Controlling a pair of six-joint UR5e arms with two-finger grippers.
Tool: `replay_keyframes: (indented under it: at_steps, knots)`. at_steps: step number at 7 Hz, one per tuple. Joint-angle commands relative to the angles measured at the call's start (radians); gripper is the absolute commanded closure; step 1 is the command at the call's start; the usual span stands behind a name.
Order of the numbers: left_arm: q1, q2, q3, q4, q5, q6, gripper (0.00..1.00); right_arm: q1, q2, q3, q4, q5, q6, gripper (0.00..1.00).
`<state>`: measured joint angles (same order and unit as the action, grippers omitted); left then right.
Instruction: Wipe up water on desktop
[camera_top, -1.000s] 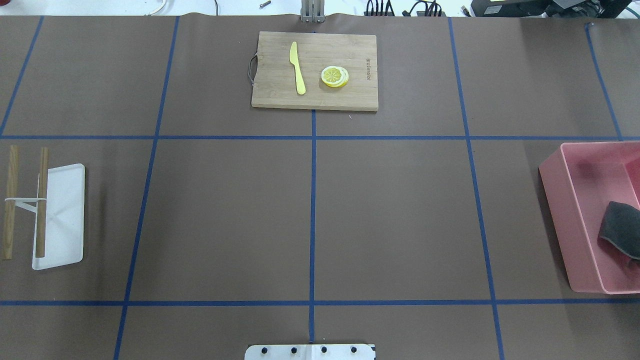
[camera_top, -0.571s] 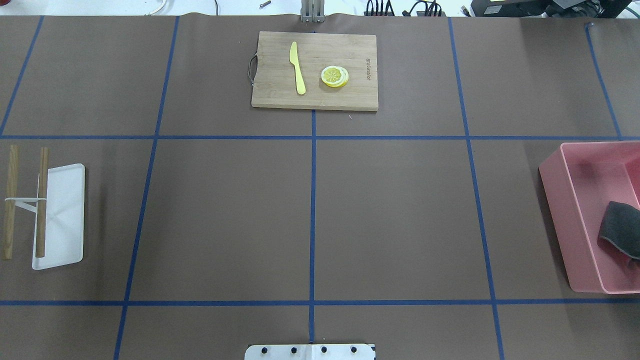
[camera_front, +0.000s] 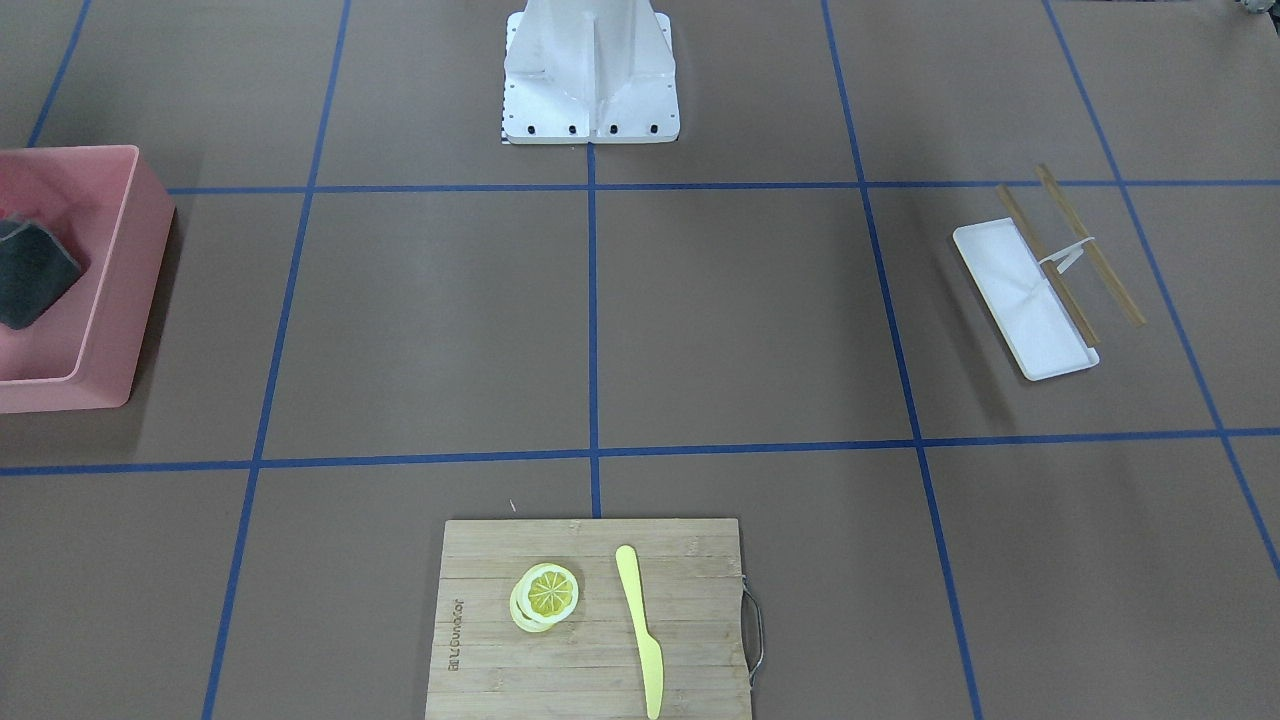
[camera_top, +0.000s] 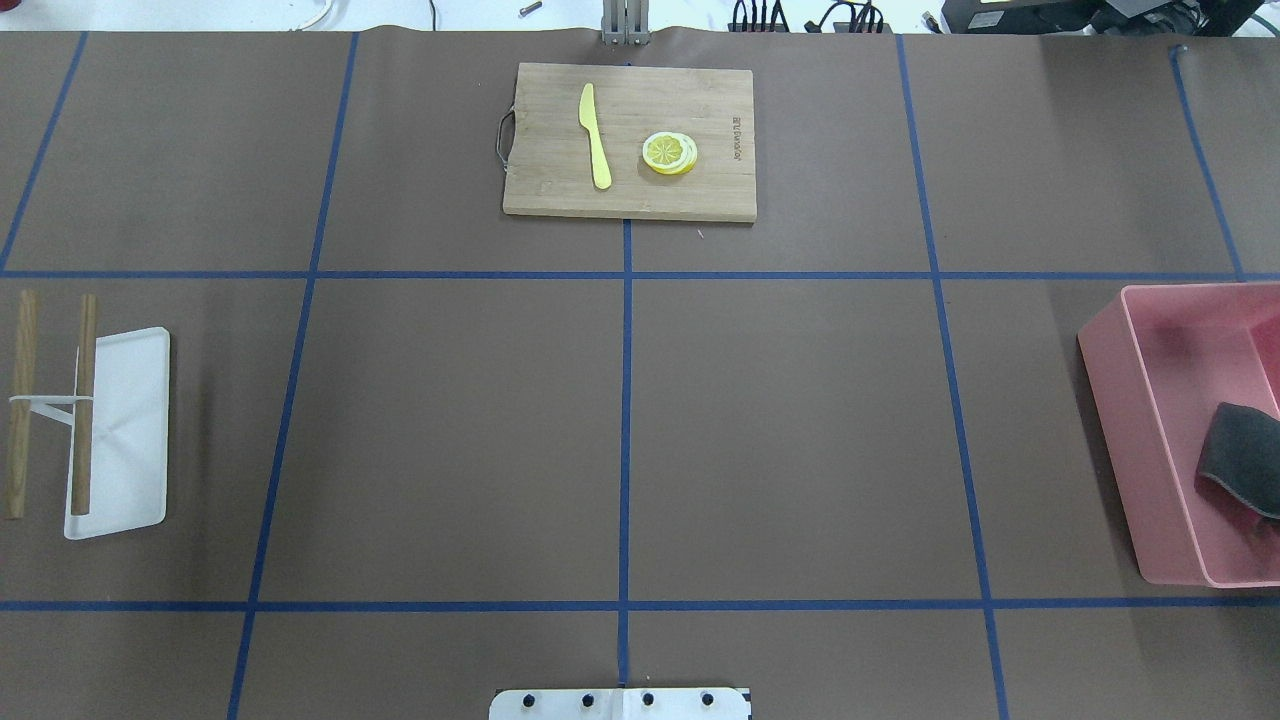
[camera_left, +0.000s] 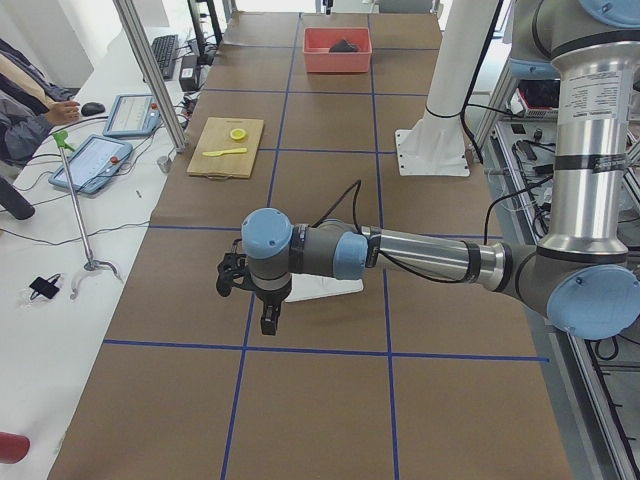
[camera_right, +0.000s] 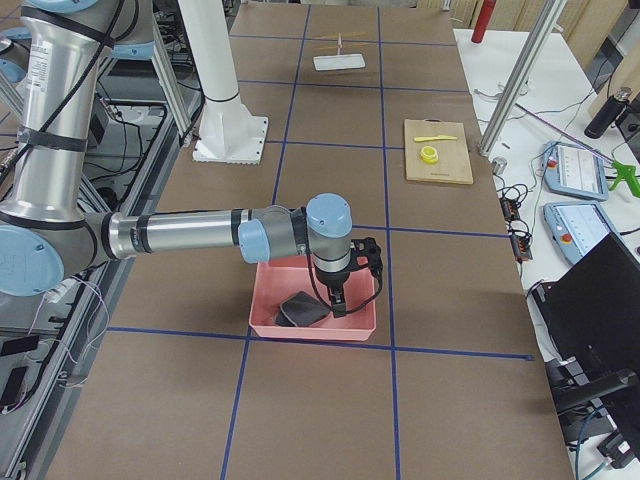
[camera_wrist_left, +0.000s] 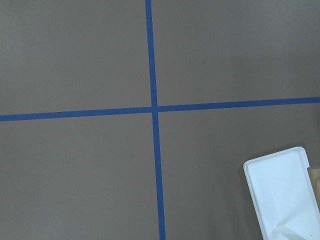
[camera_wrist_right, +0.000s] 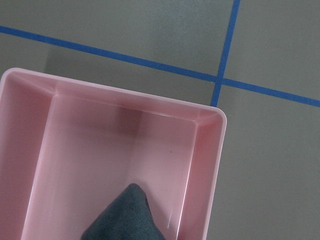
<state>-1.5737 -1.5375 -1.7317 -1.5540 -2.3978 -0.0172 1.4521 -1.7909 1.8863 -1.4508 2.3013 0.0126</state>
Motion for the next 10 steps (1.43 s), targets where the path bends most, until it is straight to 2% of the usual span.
replay_keyframes:
  at_steps: [1, 3, 5, 7, 10]
  knots:
    - [0.000, 0.002, -0.011, 0.000, -0.041, -0.001, 0.02, -0.007, -0.001, 0.008, 0.001, 0.006, 0.001, 0.00]
    - [0.000, -0.013, 0.026, 0.000, -0.040, 0.003, 0.02, -0.007, 0.002, 0.007, -0.026, 0.007, 0.018, 0.00]
    - [-0.002, -0.018, 0.015, 0.000, -0.043, 0.000, 0.02, -0.004, 0.093, 0.007, -0.201, 0.023, 0.015, 0.00]
    - [0.000, -0.044, 0.066, -0.046, -0.040, 0.002, 0.02, -0.002, 0.093, 0.008, -0.203, 0.020, 0.015, 0.00]
    - [0.000, -0.044, 0.101, -0.049, -0.038, 0.005, 0.02, -0.002, 0.093, 0.014, -0.206, 0.026, 0.017, 0.00]
